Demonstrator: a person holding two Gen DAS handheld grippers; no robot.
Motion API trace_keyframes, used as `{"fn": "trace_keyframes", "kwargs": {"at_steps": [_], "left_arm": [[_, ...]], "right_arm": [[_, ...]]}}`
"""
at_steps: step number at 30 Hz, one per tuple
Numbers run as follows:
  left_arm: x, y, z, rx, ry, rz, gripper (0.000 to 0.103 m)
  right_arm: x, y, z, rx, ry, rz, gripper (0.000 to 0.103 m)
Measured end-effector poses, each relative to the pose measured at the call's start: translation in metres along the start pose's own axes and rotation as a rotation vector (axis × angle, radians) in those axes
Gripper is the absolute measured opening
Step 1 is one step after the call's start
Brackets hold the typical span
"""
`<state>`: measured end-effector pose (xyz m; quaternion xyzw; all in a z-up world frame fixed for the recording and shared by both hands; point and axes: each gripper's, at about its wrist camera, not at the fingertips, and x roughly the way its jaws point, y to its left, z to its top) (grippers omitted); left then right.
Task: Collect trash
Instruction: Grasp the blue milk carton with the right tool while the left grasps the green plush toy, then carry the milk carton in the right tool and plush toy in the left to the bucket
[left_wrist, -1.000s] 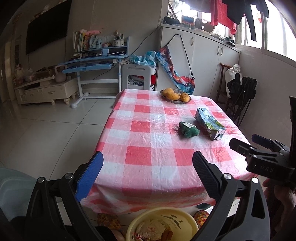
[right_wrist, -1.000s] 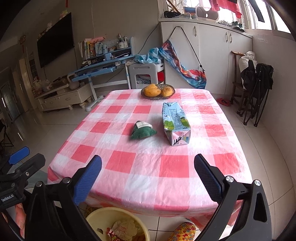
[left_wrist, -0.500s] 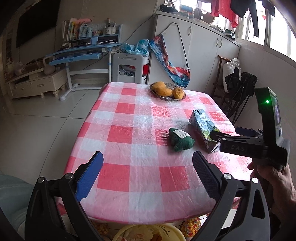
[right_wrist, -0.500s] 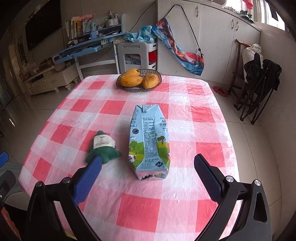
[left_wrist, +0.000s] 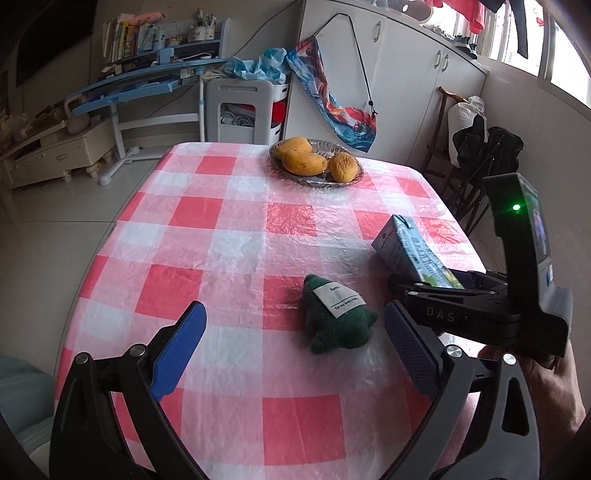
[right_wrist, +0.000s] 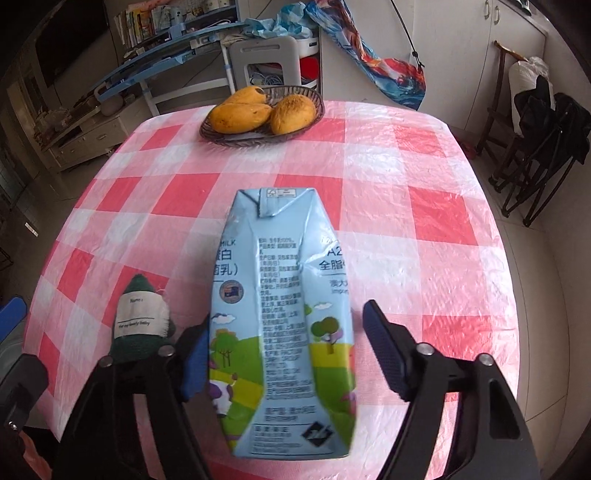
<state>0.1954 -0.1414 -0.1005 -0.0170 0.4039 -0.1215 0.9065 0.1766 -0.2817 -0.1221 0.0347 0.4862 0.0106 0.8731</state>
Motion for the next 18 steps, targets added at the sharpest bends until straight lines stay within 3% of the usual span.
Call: {"fn": "trace_keyframes", "kwargs": {"at_steps": [2, 8, 9, 10, 12, 18], "left_arm": [[0.015, -0.006, 0.004, 0.005, 0.020, -0.002, 0.093], [0.054, -0.021, 0.008, 0.041, 0.097, -0.006, 0.092], [0.058, -0.022, 0.007, 0.044, 0.111, -0.012, 0.083], [0.062, -0.022, 0.007, 0.050, 0.125, -0.021, 0.064], [0.069, -0.020, 0.004, 0.063, 0.163, -0.051, 0.045], [0.048, 0.010, -0.002, 0.054, 0.152, -0.054, 0.039]], "right_arm": [[-0.003, -0.009, 0.001, 0.011, 0.001, 0.000, 0.061], [-0.006, -0.029, 0.002, 0.053, 0.003, 0.024, 0.061], [-0.005, -0.029, 0.002, 0.053, 0.003, 0.027, 0.061], [-0.006, -0.028, 0.002, 0.051, 0.002, 0.032, 0.061], [-0.003, -0.023, 0.004, 0.039, 0.005, 0.056, 0.061], [-0.004, -0.002, 0.001, -0.024, 0.019, 0.106, 0.060]]}}
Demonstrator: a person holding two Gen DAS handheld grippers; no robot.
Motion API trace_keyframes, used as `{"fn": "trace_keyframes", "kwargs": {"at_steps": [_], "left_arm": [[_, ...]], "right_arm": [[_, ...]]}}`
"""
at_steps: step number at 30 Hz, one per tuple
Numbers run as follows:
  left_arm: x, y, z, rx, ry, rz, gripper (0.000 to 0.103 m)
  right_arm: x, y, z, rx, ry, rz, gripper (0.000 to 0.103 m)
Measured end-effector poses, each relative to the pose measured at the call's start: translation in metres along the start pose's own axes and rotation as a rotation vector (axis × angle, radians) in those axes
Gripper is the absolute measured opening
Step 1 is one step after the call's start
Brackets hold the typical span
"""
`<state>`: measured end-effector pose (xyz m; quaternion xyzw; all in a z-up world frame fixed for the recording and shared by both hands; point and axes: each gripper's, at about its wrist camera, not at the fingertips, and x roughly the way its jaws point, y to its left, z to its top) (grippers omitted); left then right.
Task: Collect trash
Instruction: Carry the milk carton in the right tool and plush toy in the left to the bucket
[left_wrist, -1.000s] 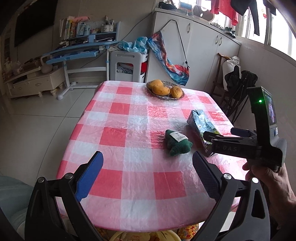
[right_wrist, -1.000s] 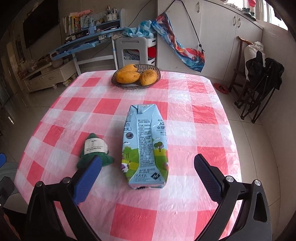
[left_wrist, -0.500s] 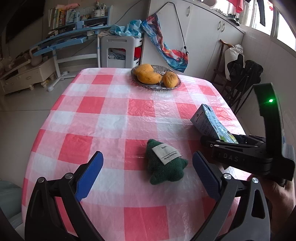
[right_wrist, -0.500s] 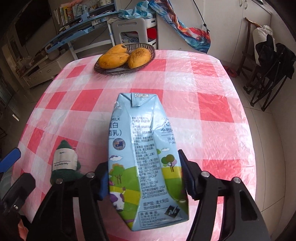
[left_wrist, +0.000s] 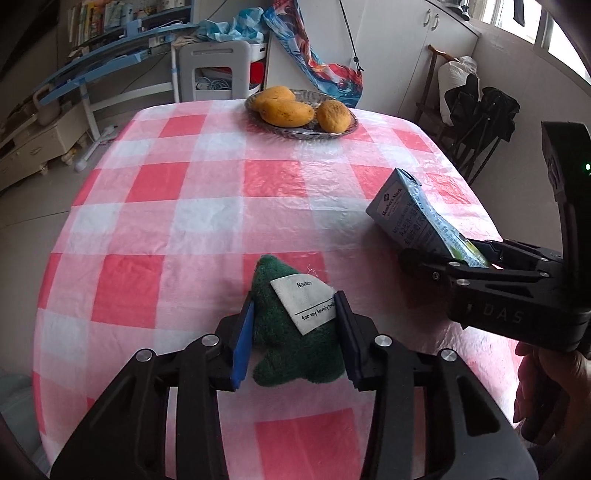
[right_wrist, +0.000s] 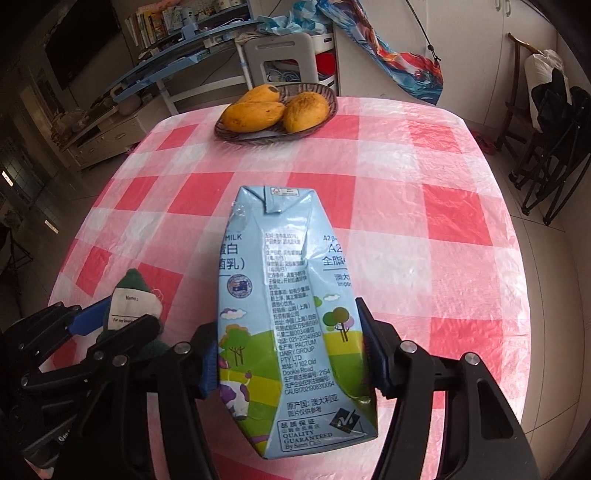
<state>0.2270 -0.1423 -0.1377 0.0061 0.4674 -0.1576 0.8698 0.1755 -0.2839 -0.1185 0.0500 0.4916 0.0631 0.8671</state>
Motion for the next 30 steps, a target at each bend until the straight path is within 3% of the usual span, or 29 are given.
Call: {"fn": "trace_keyframes", "kwargs": {"at_steps": [7, 17, 22, 30], "left_arm": [[-0.042, 0.047, -0.027, -0.069, -0.016, 0.001, 0.039], [-0.057, 0.067, -0.061, -0.073, 0.011, 0.054, 0.040], [-0.062, 0.077, -0.065, -0.098, 0.000, 0.063, 0.058], [-0.062, 0.078, -0.065, -0.105, -0.002, 0.058, 0.064]], "right_arm": [[-0.010, 0.019, -0.005, 0.006, -0.014, 0.080, 0.060], [-0.010, 0.064, -0.027, -0.061, -0.003, 0.072, 0.060], [-0.008, 0.076, -0.036, -0.095, -0.005, 0.038, 0.065], [-0.006, 0.077, -0.041, -0.101, -0.013, -0.004, 0.070]]}}
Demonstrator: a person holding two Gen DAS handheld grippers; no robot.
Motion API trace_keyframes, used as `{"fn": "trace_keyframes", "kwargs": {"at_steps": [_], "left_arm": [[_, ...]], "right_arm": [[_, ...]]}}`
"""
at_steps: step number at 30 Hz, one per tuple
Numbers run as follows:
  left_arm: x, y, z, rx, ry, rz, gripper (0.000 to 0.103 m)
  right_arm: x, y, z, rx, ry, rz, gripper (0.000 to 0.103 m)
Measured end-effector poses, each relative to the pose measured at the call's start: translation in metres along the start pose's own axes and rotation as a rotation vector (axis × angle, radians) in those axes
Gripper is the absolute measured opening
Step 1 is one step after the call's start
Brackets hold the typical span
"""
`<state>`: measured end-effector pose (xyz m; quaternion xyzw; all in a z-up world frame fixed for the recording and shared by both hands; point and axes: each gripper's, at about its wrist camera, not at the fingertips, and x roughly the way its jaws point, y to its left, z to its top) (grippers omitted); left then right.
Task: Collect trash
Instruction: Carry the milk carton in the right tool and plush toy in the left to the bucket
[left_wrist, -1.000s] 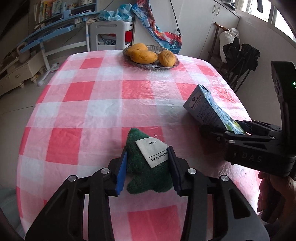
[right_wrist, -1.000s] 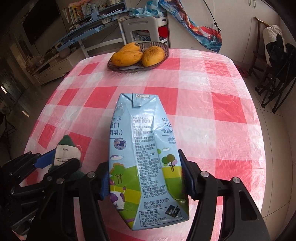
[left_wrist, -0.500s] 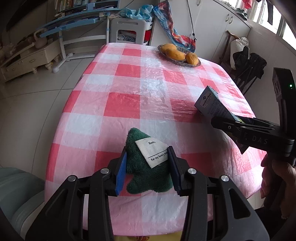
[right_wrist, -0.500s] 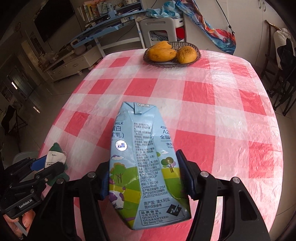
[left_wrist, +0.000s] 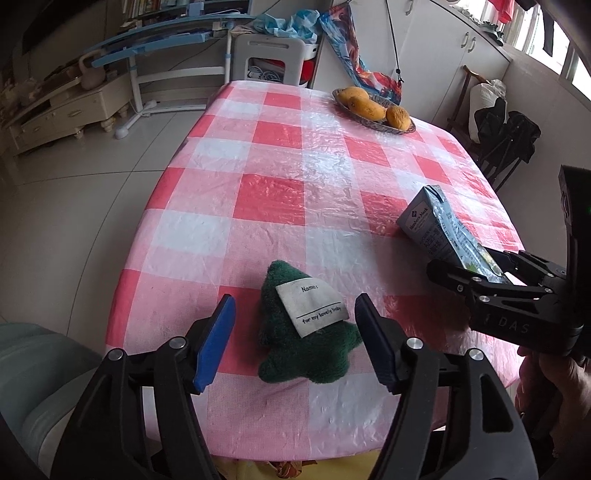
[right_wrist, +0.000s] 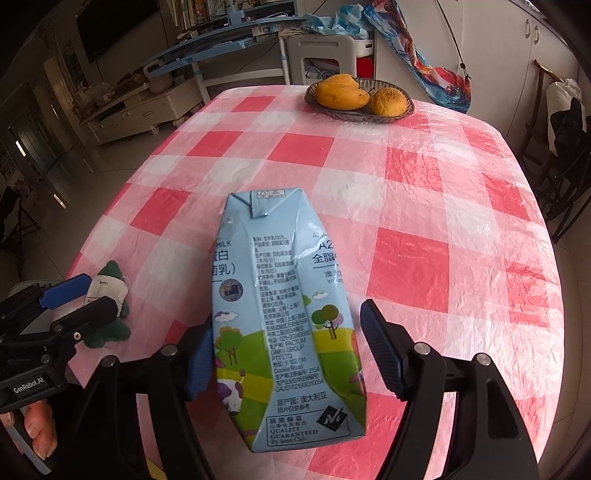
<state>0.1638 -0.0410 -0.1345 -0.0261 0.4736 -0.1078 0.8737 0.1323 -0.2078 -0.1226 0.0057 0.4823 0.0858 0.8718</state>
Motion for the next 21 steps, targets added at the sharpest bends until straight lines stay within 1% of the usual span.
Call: {"fn": "trace_keyframes", "kwargs": {"at_steps": [2, 3, 4, 5, 6, 10, 13, 16, 21], "left_arm": [[0.000, -0.007, -0.001, 0.032, -0.004, 0.013, 0.064], [0.001, -0.011, -0.002, 0.053, -0.004, 0.018, 0.062], [0.002, -0.015, -0.002, 0.074, -0.005, 0.018, 0.048], [0.003, -0.019, -0.004, 0.101, 0.002, 0.019, 0.040], [0.002, -0.023, -0.005, 0.123, 0.000, 0.020, 0.038], [-0.015, -0.035, -0.006, 0.176, -0.069, 0.035, 0.037], [-0.030, -0.037, -0.006, 0.172, -0.116, 0.028, 0.037], [-0.043, -0.037, -0.008, 0.156, -0.147, 0.007, 0.037], [-0.063, -0.041, -0.017, 0.167, -0.196, 0.004, 0.037]], "right_arm": [[0.000, 0.005, -0.002, -0.024, -0.006, -0.017, 0.070], [0.001, 0.008, -0.002, -0.037, -0.006, -0.024, 0.067], [0.002, 0.010, -0.003, -0.046, -0.004, -0.021, 0.062], [0.003, 0.011, -0.003, -0.048, -0.001, -0.018, 0.060], [0.003, 0.012, -0.004, -0.049, -0.004, -0.013, 0.060], [-0.002, 0.010, -0.004, -0.006, -0.023, 0.050, 0.060], [-0.011, 0.003, -0.006, 0.081, -0.054, 0.124, 0.060], [-0.020, -0.001, -0.010, 0.148, -0.085, 0.191, 0.060], [-0.032, 0.004, -0.021, 0.198, -0.123, 0.251, 0.060]]}}
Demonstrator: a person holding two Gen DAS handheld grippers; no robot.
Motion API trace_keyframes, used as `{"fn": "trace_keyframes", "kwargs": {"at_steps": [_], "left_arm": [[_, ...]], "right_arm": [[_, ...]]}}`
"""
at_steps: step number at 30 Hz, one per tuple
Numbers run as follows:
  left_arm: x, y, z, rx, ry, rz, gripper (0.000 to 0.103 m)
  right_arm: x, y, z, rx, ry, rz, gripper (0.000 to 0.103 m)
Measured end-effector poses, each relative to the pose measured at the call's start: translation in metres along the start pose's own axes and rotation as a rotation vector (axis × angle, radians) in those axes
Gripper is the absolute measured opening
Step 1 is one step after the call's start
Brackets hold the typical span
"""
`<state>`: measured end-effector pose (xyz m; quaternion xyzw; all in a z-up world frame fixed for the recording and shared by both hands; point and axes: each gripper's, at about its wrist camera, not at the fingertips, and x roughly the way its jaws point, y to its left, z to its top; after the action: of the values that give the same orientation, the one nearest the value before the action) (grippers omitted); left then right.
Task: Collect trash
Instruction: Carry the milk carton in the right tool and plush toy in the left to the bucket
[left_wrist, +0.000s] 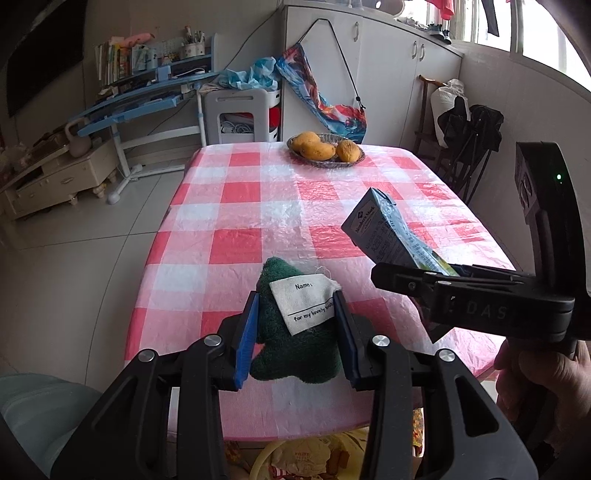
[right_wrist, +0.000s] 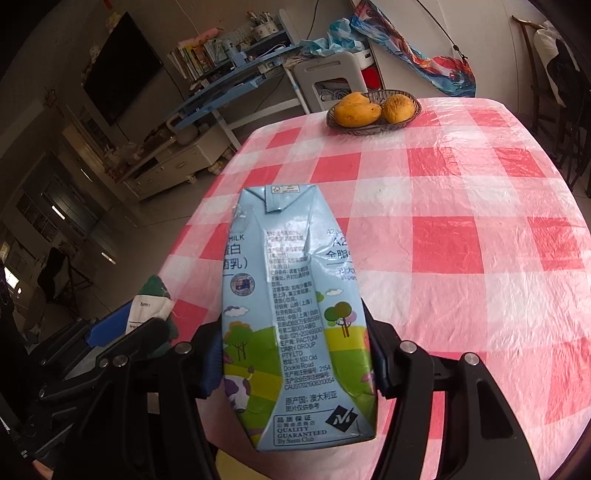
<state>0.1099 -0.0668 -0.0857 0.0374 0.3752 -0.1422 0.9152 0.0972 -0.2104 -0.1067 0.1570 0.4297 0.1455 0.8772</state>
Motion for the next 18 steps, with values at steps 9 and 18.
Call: {"fn": "trace_keyframes", "kwargs": {"at_steps": [9, 18], "left_arm": [[-0.029, -0.002, -0.009, -0.001, -0.049, -0.006, 0.037], [-0.048, -0.002, -0.021, -0.009, -0.062, -0.011, 0.037]], "right_arm": [[-0.022, 0.011, -0.020, 0.026, -0.057, 0.074, 0.060], [-0.036, 0.015, -0.038, 0.034, -0.084, 0.109, 0.060]]}}
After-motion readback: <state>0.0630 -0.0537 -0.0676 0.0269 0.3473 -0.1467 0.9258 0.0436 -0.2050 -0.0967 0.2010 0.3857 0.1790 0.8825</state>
